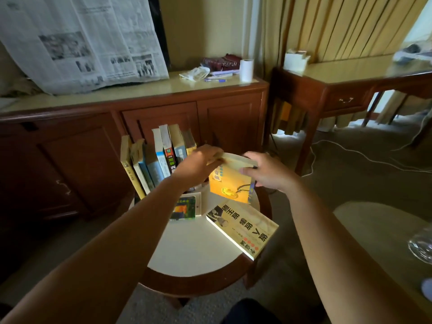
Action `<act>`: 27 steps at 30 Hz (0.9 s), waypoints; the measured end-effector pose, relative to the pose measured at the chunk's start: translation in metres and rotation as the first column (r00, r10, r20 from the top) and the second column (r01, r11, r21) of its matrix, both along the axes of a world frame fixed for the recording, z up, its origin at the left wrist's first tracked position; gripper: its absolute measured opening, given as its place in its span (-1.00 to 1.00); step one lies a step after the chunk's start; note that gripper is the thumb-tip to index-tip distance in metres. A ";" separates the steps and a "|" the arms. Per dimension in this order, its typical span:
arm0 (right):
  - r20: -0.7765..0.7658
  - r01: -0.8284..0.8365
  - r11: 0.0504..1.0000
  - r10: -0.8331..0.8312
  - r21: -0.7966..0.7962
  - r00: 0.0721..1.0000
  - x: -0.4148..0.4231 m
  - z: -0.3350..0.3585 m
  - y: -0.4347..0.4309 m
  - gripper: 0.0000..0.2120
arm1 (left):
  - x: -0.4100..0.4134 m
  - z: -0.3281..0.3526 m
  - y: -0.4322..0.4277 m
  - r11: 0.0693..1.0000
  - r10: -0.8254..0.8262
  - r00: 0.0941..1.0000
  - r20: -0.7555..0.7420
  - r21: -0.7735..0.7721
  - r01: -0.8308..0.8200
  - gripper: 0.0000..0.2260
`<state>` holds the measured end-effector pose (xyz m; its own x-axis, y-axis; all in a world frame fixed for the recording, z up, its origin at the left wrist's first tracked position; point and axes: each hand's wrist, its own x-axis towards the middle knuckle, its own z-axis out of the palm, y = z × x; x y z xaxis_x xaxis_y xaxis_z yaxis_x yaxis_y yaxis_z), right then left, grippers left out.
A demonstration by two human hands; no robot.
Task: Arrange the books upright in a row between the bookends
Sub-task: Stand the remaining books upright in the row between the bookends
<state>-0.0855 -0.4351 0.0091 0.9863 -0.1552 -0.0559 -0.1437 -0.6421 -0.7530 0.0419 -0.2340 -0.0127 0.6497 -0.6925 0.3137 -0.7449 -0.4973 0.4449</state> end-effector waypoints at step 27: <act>-0.144 0.208 0.890 -0.162 0.405 0.976 0.213 -0.077 0.090 -0.28 | 0.092 -0.055 0.044 0.788 0.435 0.833 0.342 0.304 -0.536 -0.24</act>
<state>0.1272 -0.3451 -0.0684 0.9270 -0.2743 -0.2556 -0.3209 -0.2277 -0.9193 0.1343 -0.1896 -0.0673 0.8695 -0.3996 0.2903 -0.4148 -0.9099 -0.0100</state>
